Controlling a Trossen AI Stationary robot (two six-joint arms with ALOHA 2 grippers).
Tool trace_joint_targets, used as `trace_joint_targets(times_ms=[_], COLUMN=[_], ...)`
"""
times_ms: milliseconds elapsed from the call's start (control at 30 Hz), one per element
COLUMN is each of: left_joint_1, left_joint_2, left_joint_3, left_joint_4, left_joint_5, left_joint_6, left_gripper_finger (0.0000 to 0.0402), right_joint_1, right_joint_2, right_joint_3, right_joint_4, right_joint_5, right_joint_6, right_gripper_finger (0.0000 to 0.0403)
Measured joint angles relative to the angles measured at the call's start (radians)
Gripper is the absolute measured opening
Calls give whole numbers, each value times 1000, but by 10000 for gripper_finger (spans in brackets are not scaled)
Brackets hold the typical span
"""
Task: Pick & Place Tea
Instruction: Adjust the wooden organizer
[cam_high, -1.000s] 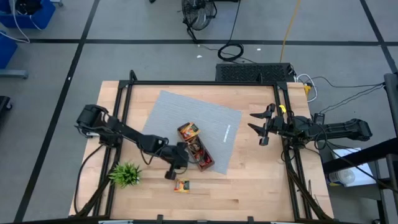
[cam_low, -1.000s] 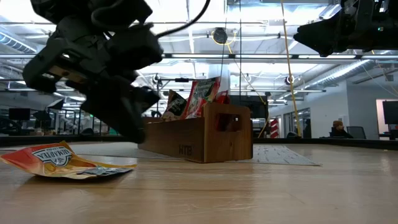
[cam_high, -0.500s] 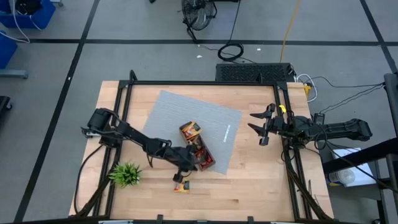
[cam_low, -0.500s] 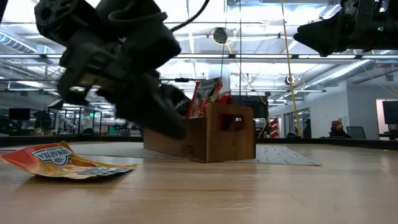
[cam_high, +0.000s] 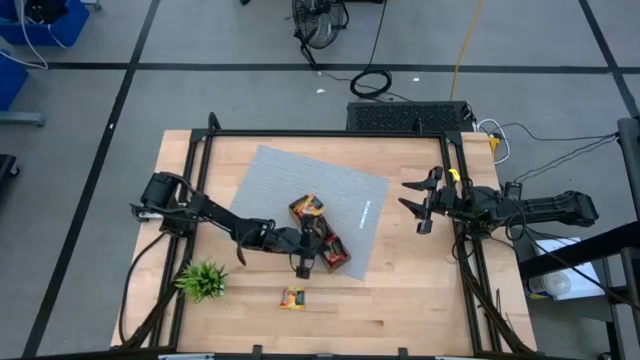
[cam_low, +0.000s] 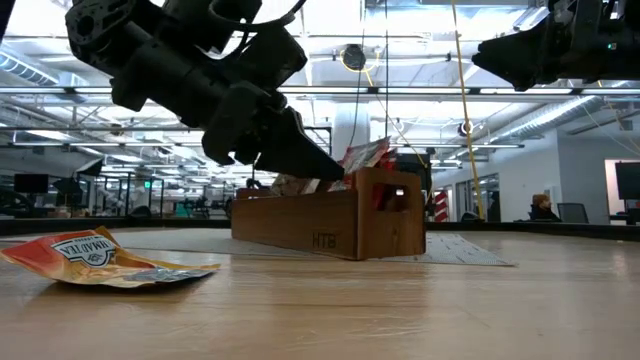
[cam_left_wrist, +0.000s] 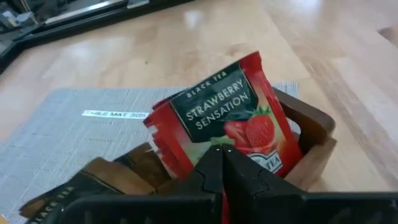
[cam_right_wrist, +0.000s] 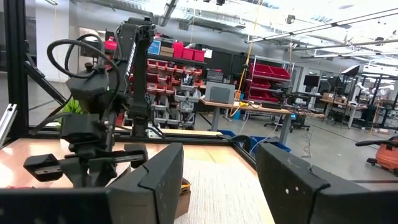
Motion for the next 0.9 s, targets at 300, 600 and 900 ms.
trace_joint_targets(times_ms=[300,600,900], left_joint_1=[-28,-99,-101], left_joint_2=[0,-3,-3], left_joint_3=[-1,-1,-2], left_joint_4=[-40,-36,-163], left_joint_5=[73,0,11], left_joint_6=[25,131,156], left_gripper_finger=[4,4,2], right_joint_1=[0,0,0], right_joint_2=[0,0,0], right_joint_3=[0,0,0], right_joint_4=[0,0,0], right_joint_5=[0,0,0], right_joint_6=[0,0,0], right_gripper_finger=[185,185,185])
